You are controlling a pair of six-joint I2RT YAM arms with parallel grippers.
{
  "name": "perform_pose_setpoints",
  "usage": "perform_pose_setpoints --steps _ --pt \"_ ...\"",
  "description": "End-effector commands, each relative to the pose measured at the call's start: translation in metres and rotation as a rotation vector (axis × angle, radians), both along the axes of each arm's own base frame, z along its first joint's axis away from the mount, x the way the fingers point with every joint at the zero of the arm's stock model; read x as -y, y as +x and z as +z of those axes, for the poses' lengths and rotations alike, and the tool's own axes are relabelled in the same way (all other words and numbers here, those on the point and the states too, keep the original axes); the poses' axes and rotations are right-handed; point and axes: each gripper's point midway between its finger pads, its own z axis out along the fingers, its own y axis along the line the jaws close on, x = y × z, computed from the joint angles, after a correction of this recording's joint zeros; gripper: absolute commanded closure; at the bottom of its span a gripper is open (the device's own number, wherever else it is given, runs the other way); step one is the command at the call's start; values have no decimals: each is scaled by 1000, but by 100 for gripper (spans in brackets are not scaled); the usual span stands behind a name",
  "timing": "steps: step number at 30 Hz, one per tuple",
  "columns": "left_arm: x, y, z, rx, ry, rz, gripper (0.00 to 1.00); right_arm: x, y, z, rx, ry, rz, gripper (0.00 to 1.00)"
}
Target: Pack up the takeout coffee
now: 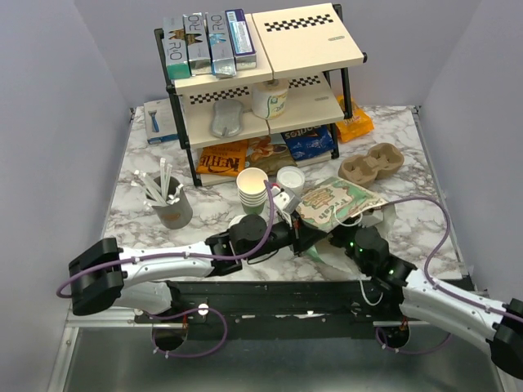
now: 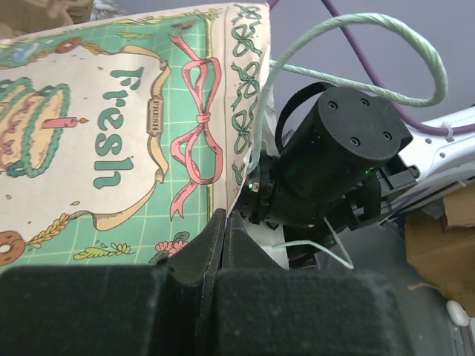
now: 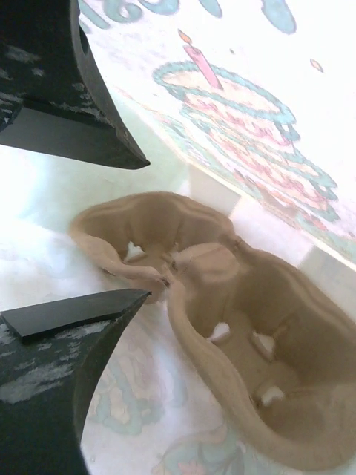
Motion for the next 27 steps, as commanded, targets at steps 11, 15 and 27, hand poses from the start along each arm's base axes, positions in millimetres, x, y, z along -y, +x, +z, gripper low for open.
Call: perform_pose_setpoints --steps 11,15,27 --pt "-9 -23 -33 17 127 -150 100 36 -11 12 144 -124 -27 19" --pt "7 -17 -31 -1 112 -144 100 29 -8 19 99 -221 14 11" --pt "34 36 3 -84 0 120 100 33 -9 6 -234 -183 -145 17"
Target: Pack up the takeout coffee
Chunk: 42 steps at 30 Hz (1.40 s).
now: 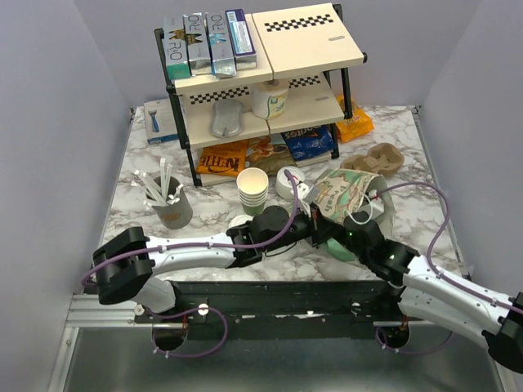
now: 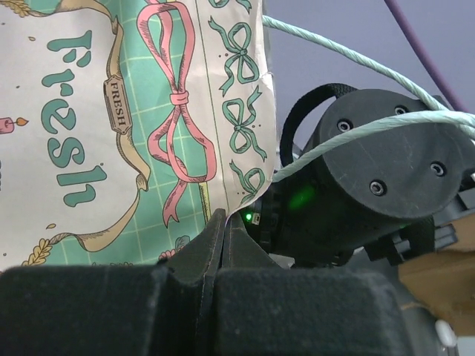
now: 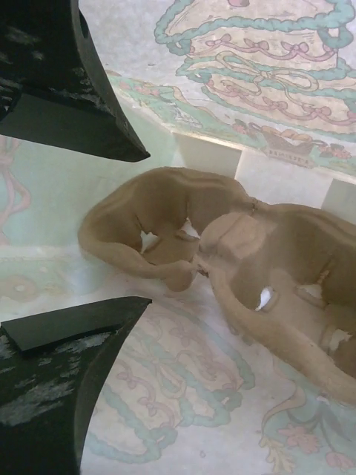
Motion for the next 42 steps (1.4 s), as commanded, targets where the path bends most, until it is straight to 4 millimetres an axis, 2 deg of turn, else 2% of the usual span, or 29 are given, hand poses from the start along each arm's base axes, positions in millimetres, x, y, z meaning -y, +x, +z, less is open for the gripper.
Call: perform_pose_setpoints --steps 1,2,3,5,6,9,10,13,16,19,23,25,26,27,28,29,30,31,32,33,35,37,38,39,42 --pt "-8 25 1 -10 13 143 100 30 -11 1 -103 -42 -145 17" --pt "-11 26 -5 -12 28 154 100 37 -13 -1 -112 -41 -174 17" --pt "-13 26 -5 -9 31 160 100 43 -15 5 -95 4 -211 16" --pt "-19 28 -16 -11 66 176 100 49 -20 5 -80 32 -211 16" --pt "-20 27 -17 -10 71 177 100 47 -23 16 -50 95 -197 16" --pt "-23 29 -23 -10 97 187 100 47 -26 29 12 158 -162 14" --pt "-23 29 -24 -9 99 187 100 49 -28 41 47 205 -160 14" --pt "-20 29 -22 -8 88 184 100 48 -32 56 88 271 -139 12" --pt "-17 29 -25 -4 100 181 100 44 -33 67 153 235 -71 12" --pt "-12 25 -29 -12 116 147 100 44 -32 75 191 239 -56 11" --pt "-2 16 -19 -9 61 89 100 43 -28 64 112 217 -101 14" --pt "0 13 -14 2 50 80 100 43 -23 42 25 132 -143 21" --pt "2 14 -9 21 47 86 100 42 -19 47 12 118 -157 23" --pt "2 15 -5 33 48 102 100 41 -14 39 -22 73 -185 31" --pt "3 13 -2 47 51 109 100 40 -12 38 -41 50 -194 31" --pt "2 20 4 81 65 160 100 41 -11 38 -57 40 -210 31" --pt "1 22 7 96 74 184 100 40 -7 48 -53 59 -239 31" --pt "2 18 13 117 78 198 100 41 -6 42 -72 31 -254 32" --pt "0 22 19 136 86 242 100 42 -5 42 -71 23 -264 33" --pt "-9 34 23 163 107 338 100 45 -3 42 -66 25 -291 36" --pt "-10 35 30 182 120 393 100 47 -3 37 -76 29 -312 41" --pt "-17 44 31 180 130 478 100 48 -4 31 -96 42 -327 53" --pt "-16 44 34 174 126 492 100 48 -5 30 -100 44 -329 56" --pt "-17 45 35 172 128 509 100 49 -5 29 -104 42 -338 69" --pt "-19 44 36 181 125 542 100 56 -7 25 -125 20 -368 77"
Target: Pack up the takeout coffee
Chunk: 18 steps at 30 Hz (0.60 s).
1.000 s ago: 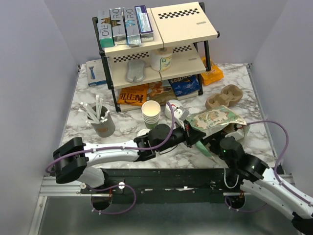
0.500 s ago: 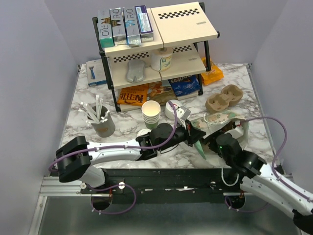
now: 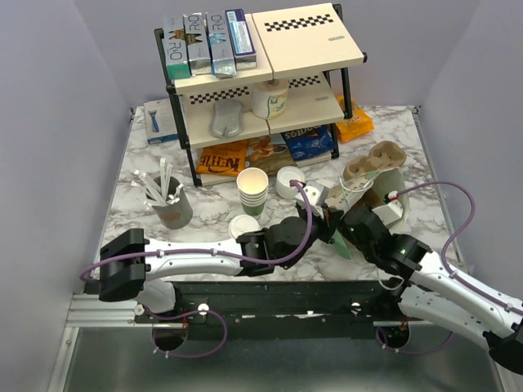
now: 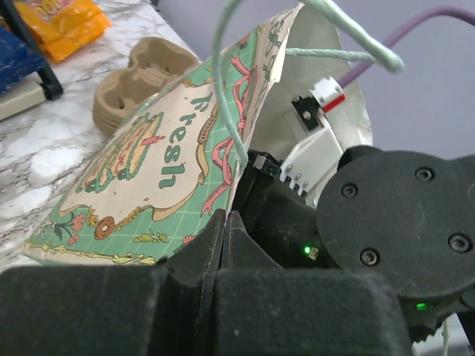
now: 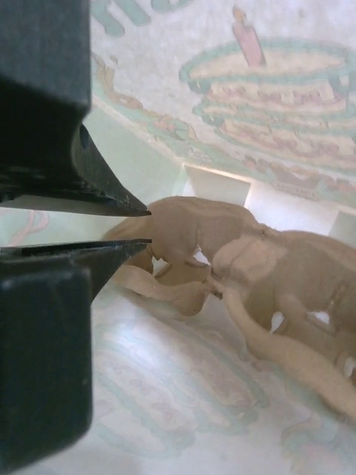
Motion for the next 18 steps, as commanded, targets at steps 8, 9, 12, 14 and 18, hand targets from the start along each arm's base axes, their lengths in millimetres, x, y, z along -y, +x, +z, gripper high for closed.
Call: perform_pose_setpoints --steps 8,9,12,14,18 --pt "-7 7 -13 62 64 75 100 -2 7 66 196 71 54 69" --pt "-5 -1 -23 68 82 20 100 -1 6 74 220 78 64 65" --pt "-5 -13 -30 75 81 -58 100 5 -3 92 289 66 125 50" --pt "-8 -13 -37 66 109 -56 100 6 -12 98 348 41 202 35" --pt "-12 -17 -48 57 133 -75 100 8 -33 116 474 9 350 21"
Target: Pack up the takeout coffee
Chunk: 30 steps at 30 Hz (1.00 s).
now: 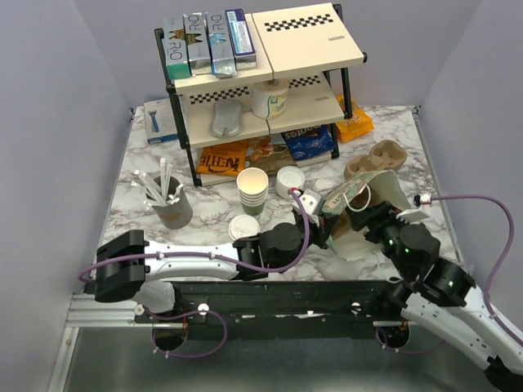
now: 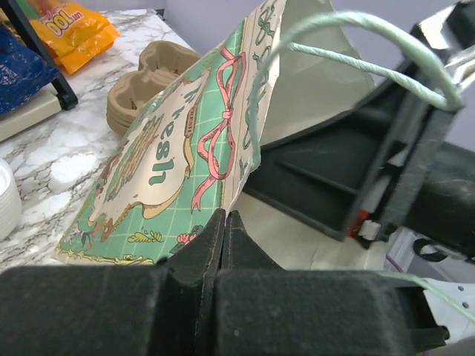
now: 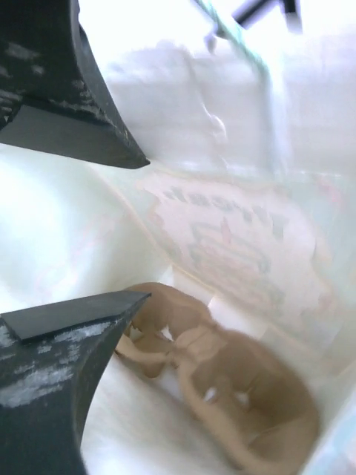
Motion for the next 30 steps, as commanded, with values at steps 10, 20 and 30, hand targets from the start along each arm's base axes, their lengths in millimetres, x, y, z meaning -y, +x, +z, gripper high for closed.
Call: perform_pose_setpoints --steps 10,20,30 --pt "11 -70 -31 40 59 -440 100 -11 -85 73 621 -100 499 16" --pt "11 -80 -36 23 43 -490 100 -18 -120 87 799 -127 657 15" --pt "-1 -22 -30 -86 18 -193 100 36 -103 69 490 -51 388 23"
